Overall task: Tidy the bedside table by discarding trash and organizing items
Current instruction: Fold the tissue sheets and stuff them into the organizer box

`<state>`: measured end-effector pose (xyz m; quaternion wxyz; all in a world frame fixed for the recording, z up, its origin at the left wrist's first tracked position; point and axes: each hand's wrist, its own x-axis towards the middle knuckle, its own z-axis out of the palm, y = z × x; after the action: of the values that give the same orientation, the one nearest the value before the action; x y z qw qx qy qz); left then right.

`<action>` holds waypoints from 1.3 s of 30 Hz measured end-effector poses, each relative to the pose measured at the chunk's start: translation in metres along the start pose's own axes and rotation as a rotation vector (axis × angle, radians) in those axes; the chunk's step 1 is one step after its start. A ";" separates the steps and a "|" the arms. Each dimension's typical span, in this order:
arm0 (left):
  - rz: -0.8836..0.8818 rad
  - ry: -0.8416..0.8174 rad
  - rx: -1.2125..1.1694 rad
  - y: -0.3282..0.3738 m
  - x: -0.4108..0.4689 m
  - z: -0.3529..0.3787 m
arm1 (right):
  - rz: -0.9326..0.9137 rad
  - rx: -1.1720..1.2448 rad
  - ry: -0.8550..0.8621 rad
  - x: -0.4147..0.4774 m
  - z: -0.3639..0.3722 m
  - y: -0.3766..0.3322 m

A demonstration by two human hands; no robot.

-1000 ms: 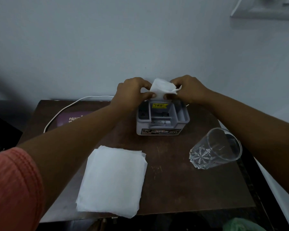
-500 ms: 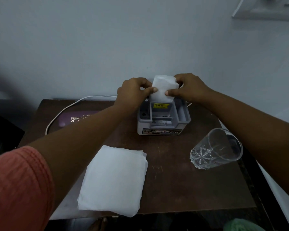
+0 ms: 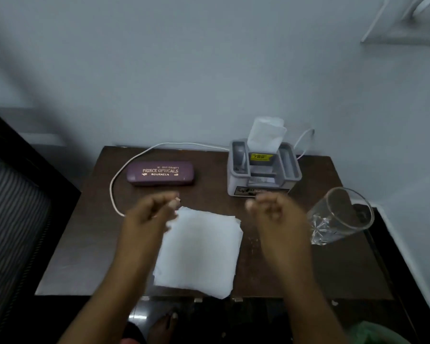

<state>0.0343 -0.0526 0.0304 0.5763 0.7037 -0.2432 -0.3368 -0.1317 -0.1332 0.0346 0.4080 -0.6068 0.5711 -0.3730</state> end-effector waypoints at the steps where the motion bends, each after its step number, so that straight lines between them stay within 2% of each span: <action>1: -0.040 -0.037 0.008 -0.011 -0.009 -0.001 | 0.087 -0.024 -0.034 -0.010 0.008 0.020; 4: -0.008 -0.207 0.252 -0.042 -0.028 0.007 | 0.235 -0.109 -0.017 -0.026 0.027 0.058; 6: 0.054 -0.232 0.443 -0.056 -0.033 0.014 | 0.232 -0.178 0.032 -0.028 0.038 0.065; 8: 0.074 -0.223 0.525 -0.065 -0.033 0.017 | 0.211 -0.222 0.088 -0.029 0.046 0.062; 14: 0.093 -0.239 0.528 -0.069 -0.030 0.013 | 0.123 -0.158 0.106 -0.033 0.044 0.058; 20: 0.108 -0.221 0.533 -0.072 -0.030 0.014 | 0.130 0.115 -0.109 -0.032 0.033 0.058; 22: 0.108 -0.220 0.535 -0.071 -0.031 0.015 | 0.144 0.140 -0.149 -0.030 0.032 0.059; 26: 0.176 -0.137 0.522 -0.066 -0.031 0.012 | 0.119 0.120 -0.211 -0.026 0.033 0.059; 29: 0.205 -0.060 0.543 -0.064 -0.027 0.004 | 0.116 0.049 -0.136 -0.016 0.035 0.061; 35: 0.109 -0.146 0.630 -0.073 -0.025 0.002 | 0.029 -0.318 -0.068 -0.003 0.043 0.065; 39: 0.086 -0.144 0.632 -0.072 -0.025 0.003 | 0.045 -0.360 -0.041 -0.002 0.046 0.065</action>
<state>0.0127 -0.0209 -0.0353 0.3246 0.8112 -0.4052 -0.2691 -0.1149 -0.1290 -0.0427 0.3124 -0.6648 0.6335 -0.2431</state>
